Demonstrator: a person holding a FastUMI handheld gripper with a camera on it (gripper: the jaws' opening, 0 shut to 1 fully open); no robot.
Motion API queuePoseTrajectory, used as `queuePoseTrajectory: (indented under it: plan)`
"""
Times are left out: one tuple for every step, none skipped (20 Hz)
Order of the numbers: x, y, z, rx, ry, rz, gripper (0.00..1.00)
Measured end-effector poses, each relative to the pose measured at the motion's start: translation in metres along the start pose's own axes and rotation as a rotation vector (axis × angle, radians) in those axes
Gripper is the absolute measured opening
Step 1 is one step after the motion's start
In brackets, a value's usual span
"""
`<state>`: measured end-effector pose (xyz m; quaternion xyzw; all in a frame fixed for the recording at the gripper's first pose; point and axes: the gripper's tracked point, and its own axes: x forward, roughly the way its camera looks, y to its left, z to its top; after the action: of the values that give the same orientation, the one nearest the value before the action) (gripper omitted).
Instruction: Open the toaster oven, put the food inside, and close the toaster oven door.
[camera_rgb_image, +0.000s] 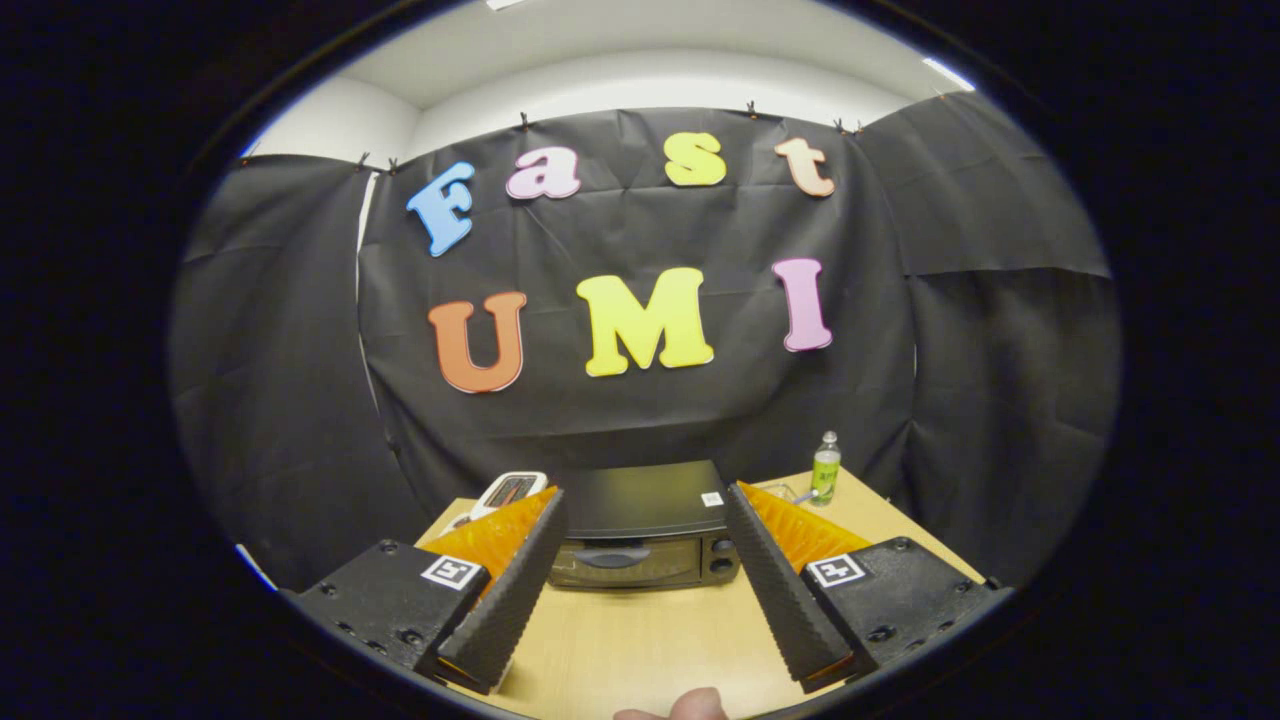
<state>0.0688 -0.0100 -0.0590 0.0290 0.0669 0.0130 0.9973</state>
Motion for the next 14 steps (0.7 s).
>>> queuePoseTrajectory:
  plan:
    - [0.01, 0.002, -0.005, 0.0, 0.004, 0.006, 1.0]
    - [0.022, 0.004, -0.012, -0.005, 0.015, 0.012, 1.0]
    - [0.037, 0.006, -0.019, -0.014, 0.024, 0.019, 1.0]
    - [0.051, 0.009, -0.027, -0.021, 0.027, 0.027, 1.0]
    - [0.063, 0.01, -0.035, -0.03, 0.042, 0.031, 1.0]
    - [0.081, 0.012, -0.047, -0.038, 0.054, 0.038, 1.0]
    - [0.097, 0.015, -0.06, -0.037, 0.068, 0.044, 1.0]
    - [0.113, 0.017, -0.071, -0.034, 0.084, 0.042, 1.0]
    - [0.129, 0.018, -0.082, -0.035, 0.089, 0.043, 1.0]
    - [0.146, 0.019, -0.093, -0.036, 0.104, 0.038, 1.0]
    - [0.161, 0.02, -0.105, -0.037, 0.125, 0.034, 1.0]
    - [0.175, 0.022, -0.121, -0.027, 0.163, 0.034, 1.0]
    - [0.19, 0.023, -0.133, -0.019, 0.178, 0.028, 1.0]
    - [0.199, 0.022, -0.141, -0.017, 0.191, 0.022, 1.0]
